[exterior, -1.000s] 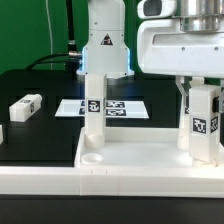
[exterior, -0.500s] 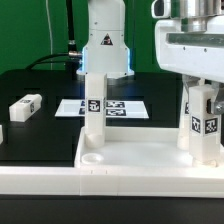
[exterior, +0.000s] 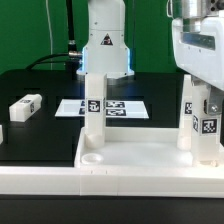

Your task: Assemble desk

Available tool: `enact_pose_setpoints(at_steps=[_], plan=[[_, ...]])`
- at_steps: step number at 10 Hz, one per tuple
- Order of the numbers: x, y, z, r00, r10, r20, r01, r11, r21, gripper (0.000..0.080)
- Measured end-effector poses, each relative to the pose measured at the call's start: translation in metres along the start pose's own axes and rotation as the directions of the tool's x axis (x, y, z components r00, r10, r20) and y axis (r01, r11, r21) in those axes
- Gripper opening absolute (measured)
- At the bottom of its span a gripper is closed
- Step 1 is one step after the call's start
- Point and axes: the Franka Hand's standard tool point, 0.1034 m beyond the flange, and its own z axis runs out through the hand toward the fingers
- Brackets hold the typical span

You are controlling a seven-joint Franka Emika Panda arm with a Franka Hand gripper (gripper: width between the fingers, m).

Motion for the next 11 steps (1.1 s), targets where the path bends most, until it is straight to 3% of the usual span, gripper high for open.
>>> enact_pose_setpoints(at_steps=[1, 2, 3, 4, 5, 11], plan=[[-0.0001, 0.0003, 0.0005, 1.000, -0.011, 0.000, 0.011, 1.000, -0.001, 0.0291], [0.0000, 0.0011, 0.0009, 0.999, -0.044, 0.000, 0.044, 0.999, -0.005, 0.0473], [-0.0003, 0.0027, 0.0014, 0.998, -0.059, 0.004, 0.059, 0.998, -0.021, 0.0588], [-0.0015, 0.0035, 0.0013, 0.992, -0.122, 0.010, 0.123, 0.991, -0.044, 0.0588], [-0.0026, 0.0022, 0.0010, 0.972, -0.236, 0.016, 0.237, 0.970, -0.049, 0.0637], [0.0015, -0.0007, -0.0011, 0.739, -0.673, 0.033, 0.673, 0.738, -0.040, 0.0649]])
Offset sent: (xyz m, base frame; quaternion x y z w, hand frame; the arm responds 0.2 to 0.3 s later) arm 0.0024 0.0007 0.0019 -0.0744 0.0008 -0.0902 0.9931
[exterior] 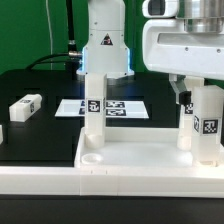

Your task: Assemble desk

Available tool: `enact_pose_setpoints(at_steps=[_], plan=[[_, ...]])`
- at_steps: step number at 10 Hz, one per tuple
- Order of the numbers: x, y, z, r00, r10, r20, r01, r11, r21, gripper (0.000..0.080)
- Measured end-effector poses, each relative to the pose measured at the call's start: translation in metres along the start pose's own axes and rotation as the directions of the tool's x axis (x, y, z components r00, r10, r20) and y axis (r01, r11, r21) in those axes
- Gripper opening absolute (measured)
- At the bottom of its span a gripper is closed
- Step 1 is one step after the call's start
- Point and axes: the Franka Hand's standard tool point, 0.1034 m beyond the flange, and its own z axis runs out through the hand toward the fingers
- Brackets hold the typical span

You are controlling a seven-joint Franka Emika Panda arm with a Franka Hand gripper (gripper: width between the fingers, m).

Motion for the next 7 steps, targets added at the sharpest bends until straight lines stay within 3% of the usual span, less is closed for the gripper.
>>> enact_pose_setpoints(at_steps=[3, 7], plan=[[0.0030, 0.0012, -0.0008, 0.976, -0.218, -0.002, 0.218, 0.976, 0.000, 0.0649], [0.0062, 0.0029, -0.0012, 0.880, -0.475, -0.009, 0.475, 0.880, -0.024, 0.0649]])
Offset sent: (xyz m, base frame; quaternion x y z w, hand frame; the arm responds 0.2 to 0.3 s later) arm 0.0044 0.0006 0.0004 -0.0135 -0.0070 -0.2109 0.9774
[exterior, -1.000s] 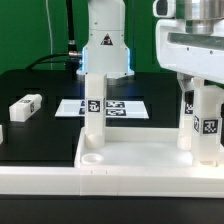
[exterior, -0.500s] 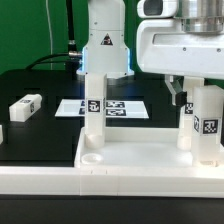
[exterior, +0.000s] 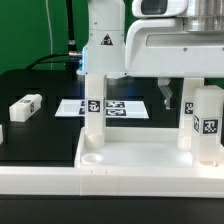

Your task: Assemble desk

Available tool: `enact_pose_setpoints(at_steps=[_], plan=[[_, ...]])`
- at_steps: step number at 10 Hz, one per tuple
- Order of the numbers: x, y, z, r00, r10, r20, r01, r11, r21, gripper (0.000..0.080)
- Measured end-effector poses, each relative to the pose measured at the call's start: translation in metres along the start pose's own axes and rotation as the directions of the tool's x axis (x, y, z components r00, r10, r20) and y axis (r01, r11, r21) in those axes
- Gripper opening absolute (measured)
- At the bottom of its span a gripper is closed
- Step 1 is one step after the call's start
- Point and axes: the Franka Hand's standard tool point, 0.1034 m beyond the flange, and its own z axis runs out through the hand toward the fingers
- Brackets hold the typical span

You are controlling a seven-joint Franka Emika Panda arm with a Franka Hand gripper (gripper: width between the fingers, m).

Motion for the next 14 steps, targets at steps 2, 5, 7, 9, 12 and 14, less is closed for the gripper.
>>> enact_pose_setpoints(at_steps=[2, 5, 7, 9, 12, 14], plan=[[-0.0010, -0.0024, 0.0006, 0.990, -0.140, -0.006, 0.140, 0.990, -0.017, 0.0649], [-0.0032, -0.0073, 0.0010, 0.988, -0.155, -0.005, 0.155, 0.988, -0.019, 0.0639], [-0.0030, -0.0070, 0.0010, 0.988, -0.154, -0.005, 0.154, 0.988, -0.018, 0.0286], [-0.0030, -0.0069, 0.0010, 0.992, -0.129, -0.006, 0.129, 0.991, -0.018, 0.0288], [-0.0031, -0.0071, 0.0011, 1.000, 0.008, -0.007, -0.008, 1.000, -0.015, 0.0288], [-0.0033, -0.0071, 0.0012, 0.989, 0.150, -0.009, -0.150, 0.989, -0.014, 0.0288]])
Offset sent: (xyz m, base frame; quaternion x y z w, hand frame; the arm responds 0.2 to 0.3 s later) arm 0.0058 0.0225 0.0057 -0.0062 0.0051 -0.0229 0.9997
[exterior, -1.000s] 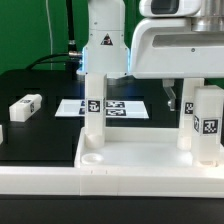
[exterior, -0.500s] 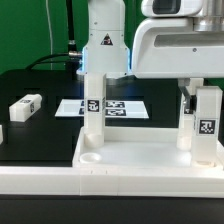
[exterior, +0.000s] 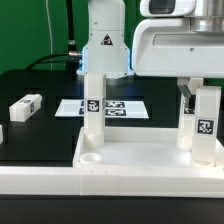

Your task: Assemble desk

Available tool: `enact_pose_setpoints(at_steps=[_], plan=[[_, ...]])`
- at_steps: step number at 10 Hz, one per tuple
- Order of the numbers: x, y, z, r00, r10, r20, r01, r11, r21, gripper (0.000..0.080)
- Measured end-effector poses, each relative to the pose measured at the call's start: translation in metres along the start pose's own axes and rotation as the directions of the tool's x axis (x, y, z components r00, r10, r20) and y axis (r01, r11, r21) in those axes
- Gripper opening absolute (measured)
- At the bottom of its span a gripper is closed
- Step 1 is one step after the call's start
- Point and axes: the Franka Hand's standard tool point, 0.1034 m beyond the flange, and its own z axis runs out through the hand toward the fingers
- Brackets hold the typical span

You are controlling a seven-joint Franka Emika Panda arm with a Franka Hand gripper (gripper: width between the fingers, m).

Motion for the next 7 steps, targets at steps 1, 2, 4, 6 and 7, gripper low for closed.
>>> enact_pose_setpoints(at_steps=[1, 2, 4, 6, 7], plan=[[-0.0005, -0.0007, 0.0000, 0.997, 0.073, 0.001, -0.073, 0.997, 0.002, 0.0288], [-0.0016, -0.0021, 0.0002, 0.980, 0.197, 0.002, -0.197, 0.980, 0.003, 0.0289], [-0.0042, -0.0048, 0.0010, 0.906, 0.424, 0.001, -0.424, 0.906, 0.003, 0.0289], [-0.0063, -0.0067, 0.0017, 0.819, 0.574, -0.014, -0.574, 0.819, 0.022, 0.0289], [-0.0069, -0.0072, 0.0019, 0.738, 0.674, -0.010, -0.674, 0.738, 0.039, 0.0289]])
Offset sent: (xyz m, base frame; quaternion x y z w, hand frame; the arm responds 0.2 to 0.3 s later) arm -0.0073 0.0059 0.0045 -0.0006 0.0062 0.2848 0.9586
